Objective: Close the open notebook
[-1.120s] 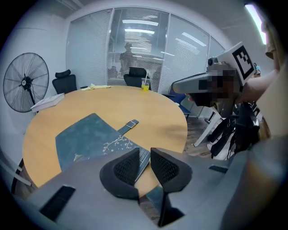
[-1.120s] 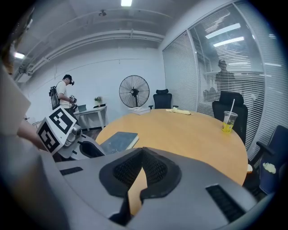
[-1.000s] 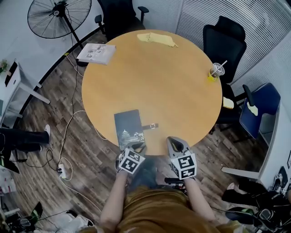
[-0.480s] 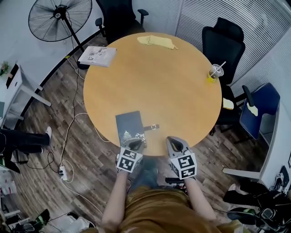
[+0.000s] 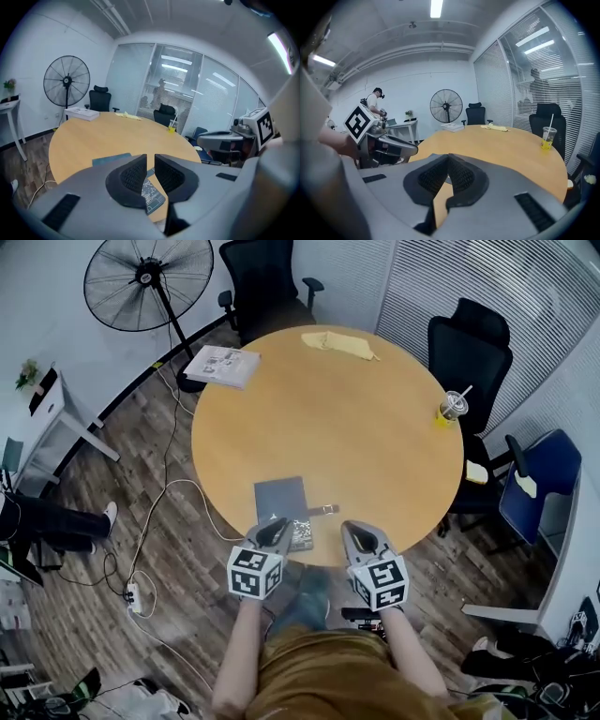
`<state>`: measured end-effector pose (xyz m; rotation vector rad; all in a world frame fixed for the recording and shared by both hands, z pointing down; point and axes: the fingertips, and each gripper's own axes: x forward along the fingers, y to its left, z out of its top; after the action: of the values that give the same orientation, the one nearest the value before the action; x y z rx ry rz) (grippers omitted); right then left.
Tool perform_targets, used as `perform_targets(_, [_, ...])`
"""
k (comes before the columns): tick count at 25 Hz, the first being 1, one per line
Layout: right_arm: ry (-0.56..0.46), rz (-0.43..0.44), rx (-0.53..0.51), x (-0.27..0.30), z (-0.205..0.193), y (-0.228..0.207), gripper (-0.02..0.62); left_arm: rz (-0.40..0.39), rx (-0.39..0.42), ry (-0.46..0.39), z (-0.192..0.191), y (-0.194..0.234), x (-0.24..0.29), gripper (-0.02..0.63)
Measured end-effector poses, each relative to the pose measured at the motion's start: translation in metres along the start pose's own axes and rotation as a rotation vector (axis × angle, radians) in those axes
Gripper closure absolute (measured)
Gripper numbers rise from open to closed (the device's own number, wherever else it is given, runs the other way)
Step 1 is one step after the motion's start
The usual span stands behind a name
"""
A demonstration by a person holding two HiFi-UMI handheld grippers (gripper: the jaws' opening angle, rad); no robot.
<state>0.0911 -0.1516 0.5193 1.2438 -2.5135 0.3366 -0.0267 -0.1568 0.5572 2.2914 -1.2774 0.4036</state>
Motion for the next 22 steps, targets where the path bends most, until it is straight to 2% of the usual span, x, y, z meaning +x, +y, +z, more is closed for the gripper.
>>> perform_targets(7, [-0.051,-0.006,-0.019,-0.004,0.022,0.009,0.583,0.074,-0.014,-0.153,0.043,0.014,-0.040,0.541])
perform_targets(10, [-0.074,-0.016,-0.030,-0.009,0.031,0.012,0.583,0.081,-0.014,-0.199,0.056,0.014,-0.053,0.543])
perform_targets(15, [-0.099,-0.020,-0.047,-0.015,0.040,0.018,0.583,0.073,0.000,-0.248,0.069,0.005,-0.065,0.543])
perform_targets(22, [-0.082,-0.011,-0.070,-0.017,0.037,0.024,0.583,0.067,-0.011,-0.270,0.070,0.001,-0.070,0.543])
